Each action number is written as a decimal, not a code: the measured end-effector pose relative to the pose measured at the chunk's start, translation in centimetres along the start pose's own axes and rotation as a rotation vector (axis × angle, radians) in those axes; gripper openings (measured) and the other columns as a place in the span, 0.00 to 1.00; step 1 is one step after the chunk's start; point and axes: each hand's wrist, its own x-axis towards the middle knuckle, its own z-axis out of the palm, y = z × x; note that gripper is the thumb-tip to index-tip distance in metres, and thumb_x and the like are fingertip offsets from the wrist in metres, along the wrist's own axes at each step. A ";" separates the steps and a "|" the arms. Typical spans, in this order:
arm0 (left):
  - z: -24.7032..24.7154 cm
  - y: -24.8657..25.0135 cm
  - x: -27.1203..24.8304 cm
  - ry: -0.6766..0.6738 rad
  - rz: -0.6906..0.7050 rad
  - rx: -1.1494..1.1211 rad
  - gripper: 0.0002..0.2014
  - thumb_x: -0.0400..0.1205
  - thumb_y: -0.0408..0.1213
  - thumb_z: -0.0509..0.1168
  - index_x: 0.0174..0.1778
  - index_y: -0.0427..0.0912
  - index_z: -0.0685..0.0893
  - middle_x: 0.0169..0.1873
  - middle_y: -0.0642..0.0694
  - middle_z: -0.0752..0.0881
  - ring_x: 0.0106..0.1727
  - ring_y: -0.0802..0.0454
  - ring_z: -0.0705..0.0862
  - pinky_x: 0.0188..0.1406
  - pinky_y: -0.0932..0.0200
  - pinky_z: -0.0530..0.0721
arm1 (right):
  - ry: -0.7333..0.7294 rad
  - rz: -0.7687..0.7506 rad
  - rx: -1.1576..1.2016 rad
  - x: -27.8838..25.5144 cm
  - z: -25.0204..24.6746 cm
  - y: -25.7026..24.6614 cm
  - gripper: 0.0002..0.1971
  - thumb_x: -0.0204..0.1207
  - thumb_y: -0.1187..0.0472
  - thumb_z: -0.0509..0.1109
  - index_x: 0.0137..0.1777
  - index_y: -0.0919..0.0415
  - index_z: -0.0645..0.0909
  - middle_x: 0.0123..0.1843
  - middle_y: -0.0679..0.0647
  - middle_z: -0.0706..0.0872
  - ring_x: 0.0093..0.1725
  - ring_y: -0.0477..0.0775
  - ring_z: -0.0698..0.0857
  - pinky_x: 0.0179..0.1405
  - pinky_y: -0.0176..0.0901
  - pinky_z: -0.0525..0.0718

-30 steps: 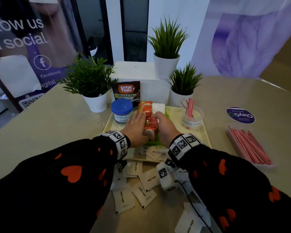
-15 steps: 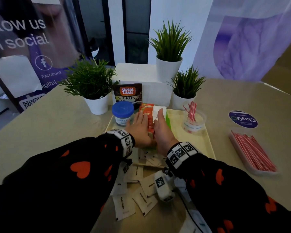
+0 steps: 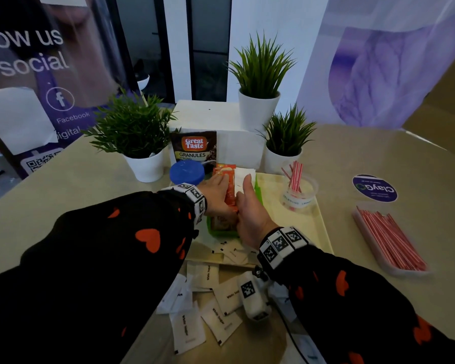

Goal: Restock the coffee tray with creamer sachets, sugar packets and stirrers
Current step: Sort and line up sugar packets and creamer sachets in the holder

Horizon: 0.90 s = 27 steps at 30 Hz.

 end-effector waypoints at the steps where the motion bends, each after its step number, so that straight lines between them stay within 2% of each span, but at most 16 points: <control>1: 0.1 0.0 -0.1 0.016 0.006 0.012 0.63 0.67 0.70 0.69 0.88 0.41 0.44 0.86 0.41 0.54 0.84 0.39 0.61 0.82 0.41 0.65 | -0.001 0.008 0.015 0.1 -0.1 0.0 0.35 0.80 0.23 0.50 0.77 0.41 0.77 0.65 0.49 0.89 0.61 0.51 0.87 0.48 0.48 0.85; 3: 0.4 -0.1 -0.4 0.049 0.035 0.035 0.58 0.69 0.70 0.66 0.88 0.44 0.48 0.85 0.42 0.59 0.82 0.39 0.65 0.80 0.40 0.68 | -0.001 0.027 0.046 0.4 -0.1 0.1 0.37 0.76 0.21 0.52 0.77 0.40 0.77 0.66 0.50 0.89 0.63 0.54 0.87 0.46 0.51 0.87; 6: 0.8 -0.1 -0.7 0.044 0.075 0.068 0.54 0.75 0.68 0.64 0.89 0.44 0.48 0.88 0.44 0.51 0.88 0.43 0.50 0.85 0.37 0.55 | 0.024 0.050 0.065 0.7 0.3 0.1 0.46 0.64 0.15 0.59 0.78 0.38 0.75 0.72 0.52 0.86 0.69 0.61 0.85 0.53 0.62 0.89; 8: 1.0 -0.2 -0.7 0.051 0.069 0.073 0.55 0.76 0.69 0.62 0.89 0.44 0.42 0.89 0.44 0.44 0.89 0.45 0.45 0.86 0.37 0.50 | 0.033 0.055 0.049 0.9 0.3 0.0 0.51 0.58 0.13 0.60 0.80 0.38 0.73 0.74 0.52 0.84 0.71 0.61 0.83 0.63 0.67 0.85; 10: 1.2 -0.1 -0.9 0.070 0.054 0.053 0.58 0.75 0.70 0.62 0.88 0.43 0.38 0.88 0.44 0.41 0.89 0.45 0.43 0.87 0.38 0.49 | 0.031 0.049 0.041 0.7 0.4 -0.2 0.49 0.60 0.14 0.59 0.80 0.38 0.74 0.73 0.51 0.85 0.71 0.60 0.84 0.69 0.68 0.81; 12: 1.4 0.0 -1.0 0.081 0.045 0.033 0.58 0.73 0.70 0.62 0.88 0.43 0.38 0.88 0.43 0.42 0.89 0.45 0.44 0.87 0.38 0.50 | 0.045 0.046 0.033 0.8 0.2 -0.1 0.47 0.62 0.14 0.60 0.78 0.38 0.76 0.71 0.51 0.87 0.69 0.60 0.85 0.71 0.68 0.79; 15: 1.7 -0.1 -1.1 0.035 0.029 0.027 0.59 0.73 0.70 0.64 0.88 0.43 0.39 0.89 0.44 0.44 0.89 0.45 0.45 0.87 0.39 0.47 | 0.014 0.065 0.011 0.2 0.3 -0.5 0.49 0.61 0.13 0.59 0.78 0.42 0.77 0.70 0.53 0.87 0.69 0.61 0.86 0.74 0.68 0.78; 18: 1.7 -0.6 -1.4 -0.009 0.025 -0.021 0.59 0.74 0.70 0.65 0.88 0.44 0.37 0.89 0.45 0.42 0.89 0.46 0.43 0.87 0.41 0.46 | -0.057 0.120 0.027 -0.7 0.5 -1.2 0.49 0.71 0.17 0.51 0.82 0.51 0.73 0.73 0.58 0.85 0.73 0.63 0.83 0.78 0.67 0.74; 21: 1.2 -0.6 -1.6 -0.027 0.048 0.003 0.59 0.75 0.68 0.67 0.88 0.45 0.36 0.89 0.46 0.42 0.89 0.45 0.42 0.87 0.39 0.46 | -0.093 0.123 0.039 -0.8 -0.2 -1.2 0.46 0.76 0.20 0.47 0.82 0.53 0.72 0.74 0.59 0.84 0.72 0.63 0.84 0.70 0.62 0.82; 22: 1.0 -0.5 -1.8 -0.023 0.051 0.025 0.59 0.76 0.67 0.68 0.88 0.46 0.36 0.89 0.46 0.41 0.88 0.45 0.41 0.87 0.40 0.46 | -0.088 0.125 0.042 -0.7 -0.3 -1.2 0.44 0.77 0.21 0.48 0.81 0.51 0.73 0.72 0.59 0.85 0.70 0.63 0.85 0.65 0.61 0.85; 24: 0.8 -0.4 -2.1 0.009 0.049 0.033 0.58 0.76 0.65 0.70 0.88 0.48 0.36 0.88 0.46 0.39 0.88 0.44 0.39 0.85 0.41 0.45 | -0.046 0.122 0.027 -0.6 -0.2 -1.2 0.40 0.77 0.23 0.55 0.80 0.49 0.73 0.69 0.58 0.88 0.66 0.63 0.88 0.61 0.61 0.88; 25: 0.8 -0.4 -2.4 0.024 0.048 0.018 0.57 0.76 0.63 0.70 0.88 0.49 0.36 0.88 0.46 0.38 0.88 0.44 0.38 0.85 0.42 0.45 | -0.017 0.119 0.003 -0.6 -0.2 -1.3 0.38 0.78 0.26 0.60 0.80 0.49 0.74 0.68 0.58 0.89 0.64 0.63 0.89 0.61 0.63 0.88; 27: 0.9 -0.3 -3.0 0.025 0.065 -0.013 0.55 0.78 0.64 0.67 0.88 0.50 0.36 0.88 0.47 0.38 0.88 0.44 0.38 0.85 0.42 0.43 | 0.037 0.082 -0.110 -0.9 -0.1 -2.1 0.27 0.82 0.37 0.67 0.73 0.54 0.80 0.66 0.63 0.89 0.62 0.64 0.90 0.66 0.63 0.86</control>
